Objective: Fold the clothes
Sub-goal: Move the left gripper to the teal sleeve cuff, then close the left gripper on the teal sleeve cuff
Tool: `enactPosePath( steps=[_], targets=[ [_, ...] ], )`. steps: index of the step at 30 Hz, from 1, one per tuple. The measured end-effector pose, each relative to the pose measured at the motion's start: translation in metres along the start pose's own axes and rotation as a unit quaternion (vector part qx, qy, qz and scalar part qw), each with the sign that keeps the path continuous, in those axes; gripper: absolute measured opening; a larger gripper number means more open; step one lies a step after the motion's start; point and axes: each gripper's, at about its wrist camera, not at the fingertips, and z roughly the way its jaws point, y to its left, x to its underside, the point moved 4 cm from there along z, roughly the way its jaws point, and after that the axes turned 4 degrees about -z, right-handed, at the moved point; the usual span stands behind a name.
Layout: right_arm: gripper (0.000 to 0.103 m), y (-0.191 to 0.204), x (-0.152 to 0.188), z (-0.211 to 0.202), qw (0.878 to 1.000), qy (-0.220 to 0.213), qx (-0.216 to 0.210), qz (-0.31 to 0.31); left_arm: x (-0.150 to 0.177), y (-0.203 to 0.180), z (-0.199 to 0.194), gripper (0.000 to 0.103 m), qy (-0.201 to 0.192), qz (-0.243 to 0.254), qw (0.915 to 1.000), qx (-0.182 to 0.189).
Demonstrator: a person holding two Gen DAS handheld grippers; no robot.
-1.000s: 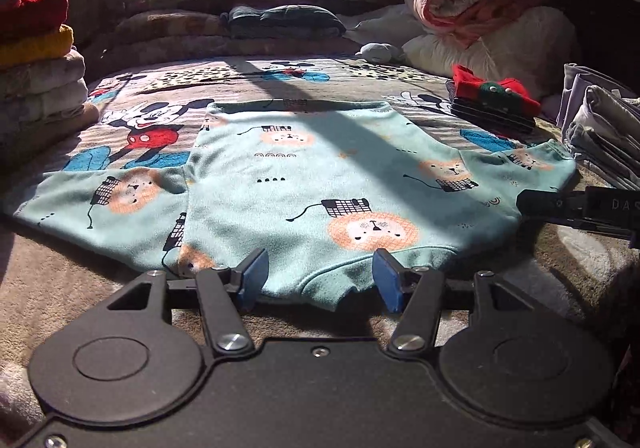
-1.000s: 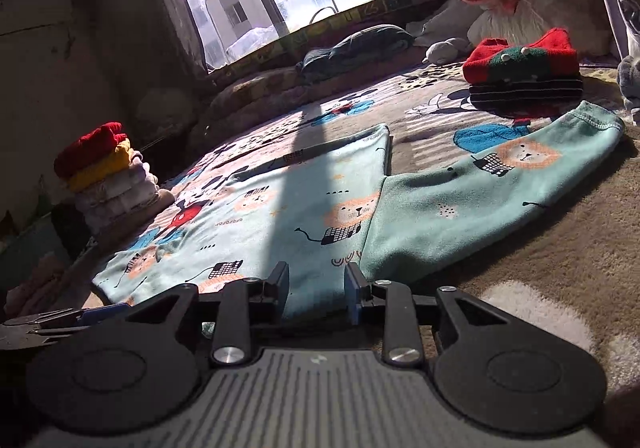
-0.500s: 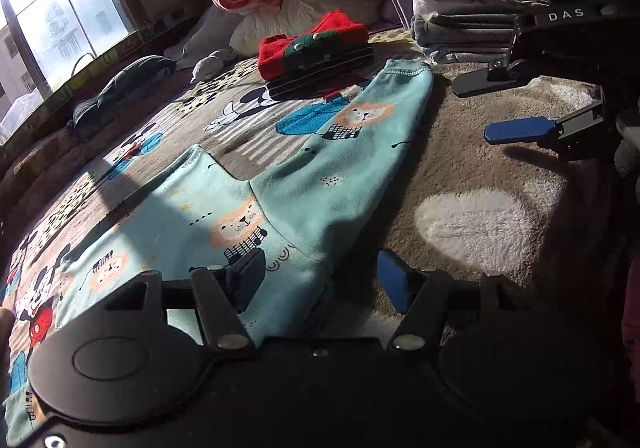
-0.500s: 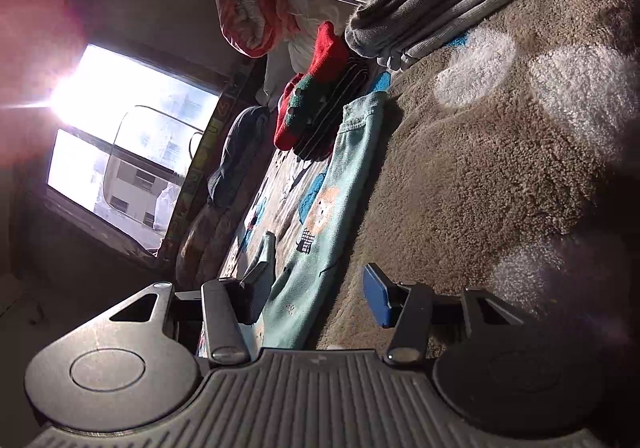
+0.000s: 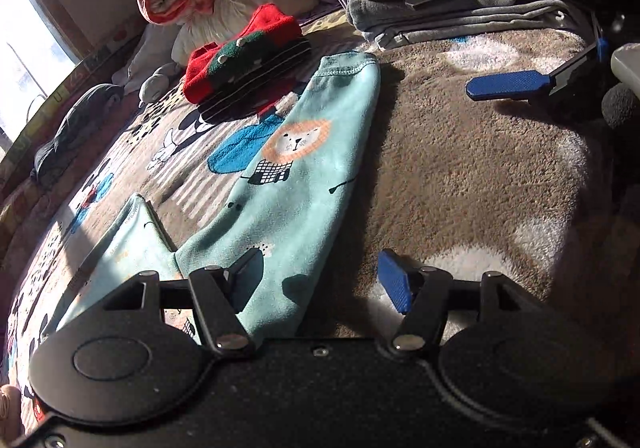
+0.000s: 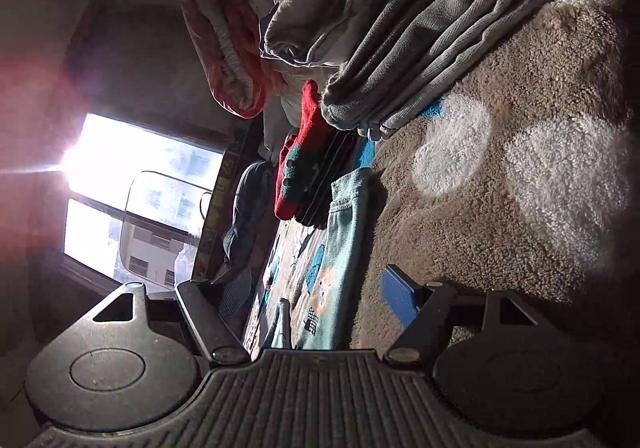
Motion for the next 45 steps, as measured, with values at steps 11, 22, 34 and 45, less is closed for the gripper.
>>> enactPosePath(
  steps=[11,22,34,45],
  targets=[
    [0.077,-0.001,-0.028,-0.007,0.996,-0.086,0.026,-0.005,-0.039,-0.023,0.03,0.063,-0.004,0.073,0.9963,-0.046],
    [0.079,-0.02,-0.043,-0.025,0.986,-0.157,0.04,0.038,-0.084,-0.054,0.075,0.058,-0.016,0.161,0.9818,-0.1],
    [0.082,-0.031,-0.053,-0.05,0.978,-0.198,0.036,0.064,-0.118,-0.067,0.12,0.037,0.017,0.198,0.9714,-0.131],
    [0.082,-0.028,-0.054,-0.068,0.971,-0.232,0.006,0.058,-0.135,-0.065,0.143,0.004,0.051,0.189,0.9723,-0.128]
  ],
)
